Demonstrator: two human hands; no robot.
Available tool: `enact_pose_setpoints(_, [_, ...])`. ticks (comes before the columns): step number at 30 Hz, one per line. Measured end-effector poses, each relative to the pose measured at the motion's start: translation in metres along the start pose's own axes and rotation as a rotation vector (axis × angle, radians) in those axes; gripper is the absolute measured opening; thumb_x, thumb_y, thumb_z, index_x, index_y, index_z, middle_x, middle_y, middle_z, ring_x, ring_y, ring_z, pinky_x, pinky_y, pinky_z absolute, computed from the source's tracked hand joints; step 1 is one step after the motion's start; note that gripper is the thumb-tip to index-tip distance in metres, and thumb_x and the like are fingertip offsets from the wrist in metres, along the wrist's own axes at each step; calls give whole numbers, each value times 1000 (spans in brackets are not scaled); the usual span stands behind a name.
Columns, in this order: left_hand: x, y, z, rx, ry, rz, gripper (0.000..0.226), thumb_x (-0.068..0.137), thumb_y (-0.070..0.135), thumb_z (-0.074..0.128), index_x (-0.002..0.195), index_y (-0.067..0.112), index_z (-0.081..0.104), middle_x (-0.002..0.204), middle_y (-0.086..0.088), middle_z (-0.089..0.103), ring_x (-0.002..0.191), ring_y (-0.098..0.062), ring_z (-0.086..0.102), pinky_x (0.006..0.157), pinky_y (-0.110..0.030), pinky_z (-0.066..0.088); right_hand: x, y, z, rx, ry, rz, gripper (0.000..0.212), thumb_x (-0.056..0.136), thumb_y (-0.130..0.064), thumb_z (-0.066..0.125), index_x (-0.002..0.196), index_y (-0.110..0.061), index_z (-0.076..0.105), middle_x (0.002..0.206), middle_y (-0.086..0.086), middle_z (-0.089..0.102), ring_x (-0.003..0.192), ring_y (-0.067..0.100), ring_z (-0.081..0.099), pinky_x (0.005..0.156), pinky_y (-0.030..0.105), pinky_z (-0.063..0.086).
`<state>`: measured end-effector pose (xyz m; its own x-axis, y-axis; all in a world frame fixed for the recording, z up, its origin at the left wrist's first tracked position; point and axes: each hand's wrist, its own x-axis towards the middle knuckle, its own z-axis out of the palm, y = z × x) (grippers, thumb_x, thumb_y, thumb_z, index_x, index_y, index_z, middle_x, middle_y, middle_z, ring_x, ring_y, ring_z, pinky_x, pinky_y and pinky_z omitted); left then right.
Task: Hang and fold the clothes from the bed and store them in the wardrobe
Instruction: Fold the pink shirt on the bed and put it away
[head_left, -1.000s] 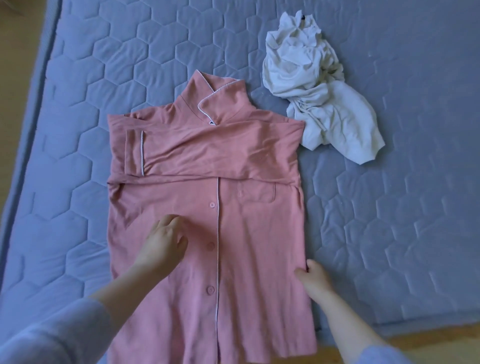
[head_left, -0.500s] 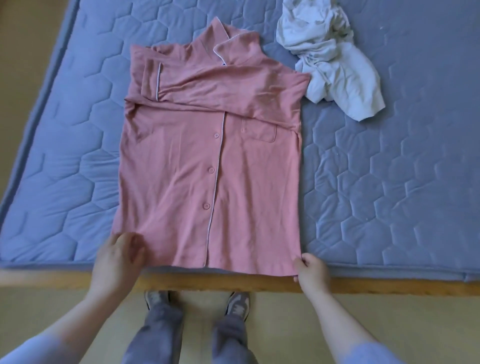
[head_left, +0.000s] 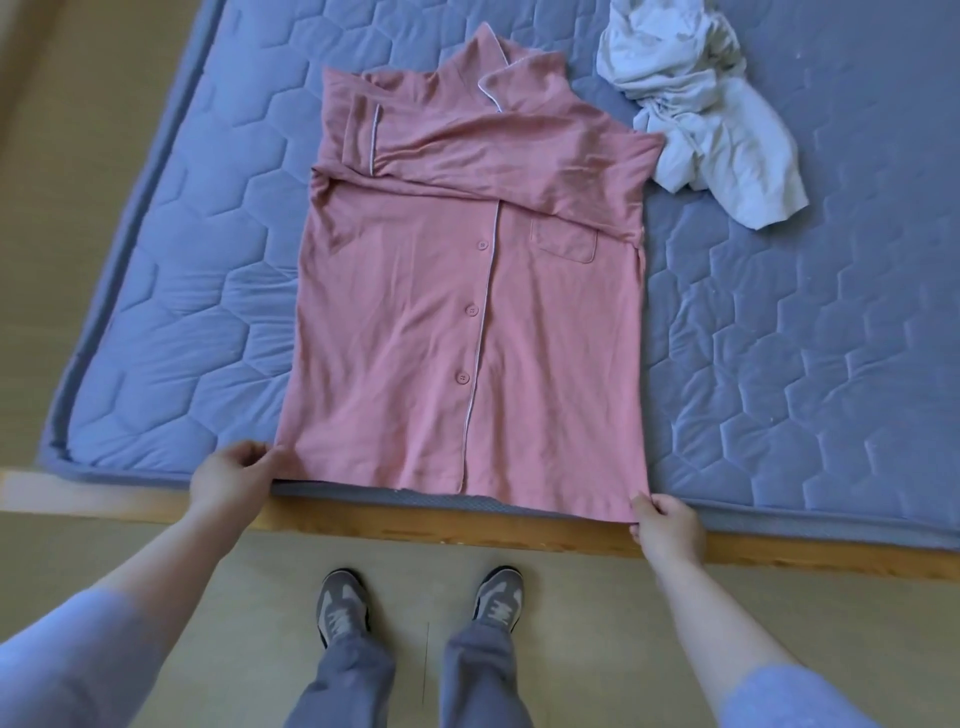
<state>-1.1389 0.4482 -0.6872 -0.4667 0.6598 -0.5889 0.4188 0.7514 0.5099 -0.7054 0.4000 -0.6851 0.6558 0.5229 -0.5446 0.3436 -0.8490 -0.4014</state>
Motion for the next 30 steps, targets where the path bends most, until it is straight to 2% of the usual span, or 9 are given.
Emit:
enact_pose_setpoints(3, [2,-5,-6,-120,39,-98,20,89,24,61,76,9,63,70,-13,61,73,-31,59,78,-45,51,4,1,-9,-21,57,42,23,93,-22,59,81,-5,67,74,20,69,80,39,67,76,41,52])
enact_pose_setpoints(6, [2,-23,-16,-156,92,-163,24,90,20,58,70,6,60,60,-13,57,66,-29,55,69,-39,45,9,5,-22,-126,114,86,25,94,-23,58,88,-2,70,88,26,69,86,40,65,74,38,48])
enact_pose_setpoints(11, [3,-19,-15,-79,62,-90,22,91,24,59,76,8,61,67,-11,62,67,-33,59,71,-42,49,10,-6,-12,-207,49,135,24,93,-20,56,94,-1,71,98,25,70,93,40,66,79,38,51])
enact_pose_setpoints(13, [0,-11,-13,-28,108,-51,20,88,28,64,79,10,60,73,-7,63,70,-29,59,66,-38,44,5,-17,-4,-218,56,146,23,92,-17,57,106,-1,67,110,25,67,102,40,63,82,36,48])
enact_pose_setpoints(16, [-8,2,-15,24,161,-22,25,86,30,66,76,9,56,72,-4,60,64,-20,52,57,-33,34,-10,-35,-1,-208,136,152,41,87,-17,66,121,2,52,126,28,56,116,41,55,92,40,45])
enact_pose_setpoints(18, [-16,14,-17,56,124,14,26,86,30,67,76,8,56,70,-4,60,63,-19,53,54,-31,34,-19,-46,-5,-194,169,124,46,84,-15,70,121,2,49,127,30,52,117,42,53,93,41,44])
enact_pose_setpoints(24, [-42,77,-13,113,-35,105,18,85,27,68,72,19,60,69,0,63,66,-17,58,57,-29,40,-24,-93,-31,-183,19,-2,25,88,-18,63,111,-7,61,120,17,63,112,34,59,85,33,43])
enact_pose_setpoints(28, [-54,141,-15,71,-86,109,12,84,21,67,75,16,61,70,-5,67,70,-28,65,70,-40,54,-17,-150,-60,-155,-32,-92,19,90,-20,59,107,-11,63,116,10,66,110,30,59,84,32,43])
enact_pose_setpoints(30, [-56,172,-17,58,-106,128,10,84,19,66,77,16,61,71,-6,69,71,-30,67,70,-43,57,-10,-182,-73,-134,-52,-153,20,90,-18,58,106,-10,64,117,10,67,112,30,59,87,32,43])
